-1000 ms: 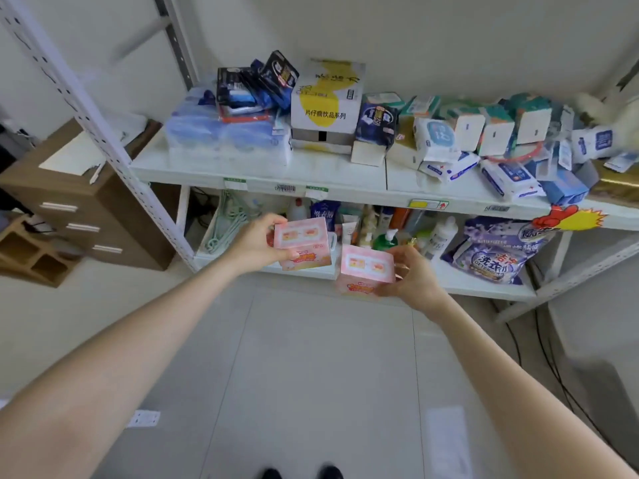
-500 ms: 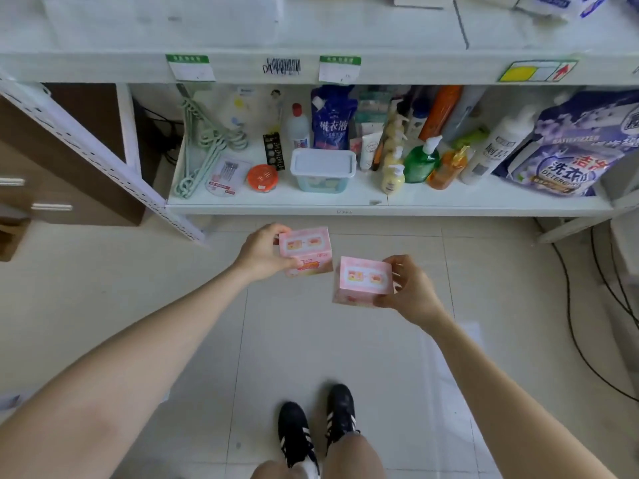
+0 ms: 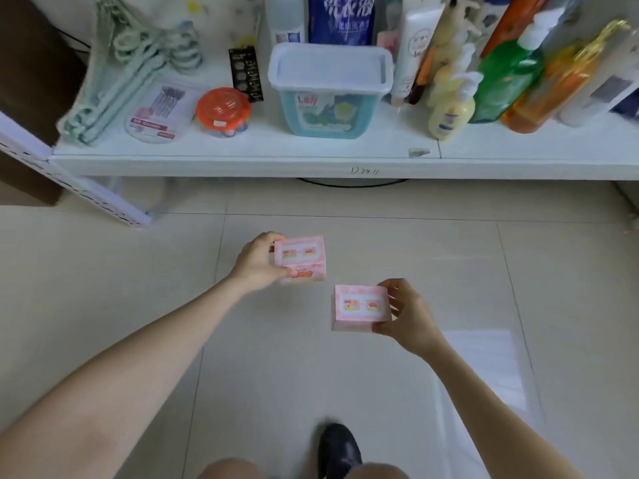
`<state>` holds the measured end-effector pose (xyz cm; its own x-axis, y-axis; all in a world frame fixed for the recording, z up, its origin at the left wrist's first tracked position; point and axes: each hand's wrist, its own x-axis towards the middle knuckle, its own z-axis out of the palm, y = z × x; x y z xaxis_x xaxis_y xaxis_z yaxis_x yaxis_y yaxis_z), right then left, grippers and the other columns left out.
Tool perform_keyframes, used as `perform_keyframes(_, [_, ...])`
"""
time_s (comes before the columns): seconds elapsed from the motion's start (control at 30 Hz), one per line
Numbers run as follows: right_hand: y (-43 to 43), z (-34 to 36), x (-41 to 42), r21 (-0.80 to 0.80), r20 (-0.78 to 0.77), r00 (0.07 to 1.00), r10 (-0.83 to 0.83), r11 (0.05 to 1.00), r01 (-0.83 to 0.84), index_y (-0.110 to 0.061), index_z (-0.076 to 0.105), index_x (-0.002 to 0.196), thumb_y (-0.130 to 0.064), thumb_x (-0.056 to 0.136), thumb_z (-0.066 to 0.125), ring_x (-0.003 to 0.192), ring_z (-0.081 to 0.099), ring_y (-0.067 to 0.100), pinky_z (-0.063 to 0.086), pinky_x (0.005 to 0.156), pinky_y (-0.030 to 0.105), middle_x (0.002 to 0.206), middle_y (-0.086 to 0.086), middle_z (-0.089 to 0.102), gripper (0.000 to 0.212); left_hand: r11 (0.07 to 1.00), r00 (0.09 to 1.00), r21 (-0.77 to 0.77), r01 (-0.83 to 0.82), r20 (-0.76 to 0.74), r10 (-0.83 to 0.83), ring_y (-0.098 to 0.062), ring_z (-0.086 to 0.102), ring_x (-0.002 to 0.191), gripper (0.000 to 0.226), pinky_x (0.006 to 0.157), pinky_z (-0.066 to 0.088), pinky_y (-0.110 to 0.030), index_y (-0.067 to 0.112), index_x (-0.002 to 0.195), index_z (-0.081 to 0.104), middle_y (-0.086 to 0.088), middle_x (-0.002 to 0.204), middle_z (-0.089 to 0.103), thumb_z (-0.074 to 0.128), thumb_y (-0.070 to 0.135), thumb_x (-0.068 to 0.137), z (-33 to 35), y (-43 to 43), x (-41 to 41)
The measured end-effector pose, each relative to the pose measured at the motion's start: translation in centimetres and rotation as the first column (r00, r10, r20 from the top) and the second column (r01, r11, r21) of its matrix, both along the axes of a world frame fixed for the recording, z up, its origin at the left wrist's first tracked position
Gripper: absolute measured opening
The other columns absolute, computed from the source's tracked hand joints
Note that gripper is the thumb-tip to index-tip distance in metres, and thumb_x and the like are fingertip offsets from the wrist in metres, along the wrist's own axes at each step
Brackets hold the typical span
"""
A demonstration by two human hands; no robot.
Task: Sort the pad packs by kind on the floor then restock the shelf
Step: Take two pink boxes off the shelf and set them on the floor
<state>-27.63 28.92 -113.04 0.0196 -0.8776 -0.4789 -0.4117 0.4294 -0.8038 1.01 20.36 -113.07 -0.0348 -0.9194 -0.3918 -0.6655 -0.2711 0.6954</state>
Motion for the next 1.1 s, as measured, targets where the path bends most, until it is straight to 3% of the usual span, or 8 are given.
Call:
perform_keyframes(0.23, [-2.7,-12.0,1.2,-0.051,-0.027,0.999,0.028,0.998,-0.029,-0.019,0.052,0.110,0.007,0.060,0.082,0.104,0.062,0.007,0.052,0.094,0.040,0.103,-0.013,0.065,0.064,0.998,0.999,-0.040,0.046,0.030,-0.045,-0.020,0.061,0.109,0.065,0.093,0.050,-0.037,0.011,0.119,0.058,-0.002,0.118,0.064,0.088,0.014,0.061,-12.7,-2.7,0.3])
perform_keyframes(0.4, [-3.5,-16.8,1.3,-0.062,-0.038,0.999,0.021,0.998,-0.024,-0.017,0.051,0.112,0.011,0.061,0.079,0.101,0.061,-0.002,0.053,0.091,0.032,0.103,-0.017,0.063,0.064,0.990,0.993,-0.079,0.120,0.029,-0.118,-0.019,0.060,0.107,0.065,0.091,0.050,-0.036,0.013,0.118,0.059,0.000,0.116,0.062,0.089,0.016,0.061,-17.4,-3.6,0.5])
perform_keyframes(0.57, [-3.5,-19.3,1.7,-0.079,-0.012,1.000,-0.004,0.997,0.003,-0.016,0.050,0.113,0.014,0.064,0.076,0.104,0.062,0.004,0.052,0.084,0.017,0.105,-0.015,0.062,0.063,0.978,0.983,-0.102,0.181,0.037,-0.178,-0.015,0.059,0.105,0.068,0.090,0.049,-0.031,0.017,0.120,0.058,0.004,0.116,0.060,0.090,0.020,0.060,-19.7,-3.7,0.2])
perform_keyframes(0.7, [-3.2,-20.3,2.3,-0.095,0.002,1.000,0.003,0.996,-0.003,-0.016,0.050,0.116,0.013,0.066,0.074,0.107,0.060,0.003,0.051,0.085,0.017,0.107,-0.016,0.061,0.062,0.993,0.983,0.008,0.117,-0.146,-0.115,-0.006,0.061,0.105,0.085,0.084,0.048,-0.013,0.019,0.133,0.051,0.006,0.122,0.059,0.092,0.016,0.060,-20.5,-3.3,0.2])
perform_keyframes(0.77, [-3.1,-20.5,2.5,-0.104,0.018,1.000,-0.002,0.995,0.004,-0.016,0.049,0.118,0.012,0.067,0.075,0.109,0.058,0.002,0.051,0.083,0.014,0.108,-0.017,0.060,0.063,0.993,0.960,0.109,0.049,-0.279,-0.017,-0.007,0.059,0.114,0.088,0.088,0.049,-0.016,0.021,0.140,0.045,0.006,0.130,0.056,0.090,0.013,0.064,-20.7,-3.1,0.4])
perform_keyframes(0.93, [-2.7,-20.8,3.2,-0.091,0.083,0.996,-0.017,0.996,0.025,-0.014,0.046,0.133,0.004,0.069,0.080,0.117,0.054,0.003,0.051,0.088,0.018,0.121,-0.004,0.058,0.075,0.980,0.905,0.184,-0.074,-0.401,0.143,-0.004,0.060,0.113,0.062,0.078,0.051,-0.013,0.017,0.139,0.048,0.007,0.128,0.060,0.075,0.018,0.084,-21.4,-2.1,0.1])
perform_keyframes(1.1, [-2.7,-20.9,4.6,-0.066,0.136,0.991,-0.009,0.998,0.018,-0.012,0.045,0.137,0.002,0.069,0.081,0.123,0.052,0.006,0.052,0.091,0.022,0.129,0.000,0.057,0.078,0.983,0.882,0.166,-0.082,-0.447,0.149,-0.001,0.067,0.098,0.038,0.073,0.052,-0.014,0.014,0.124,0.060,0.009,0.113,0.069,0.069,0.010,0.087,-21.9,-1.7,-0.3])
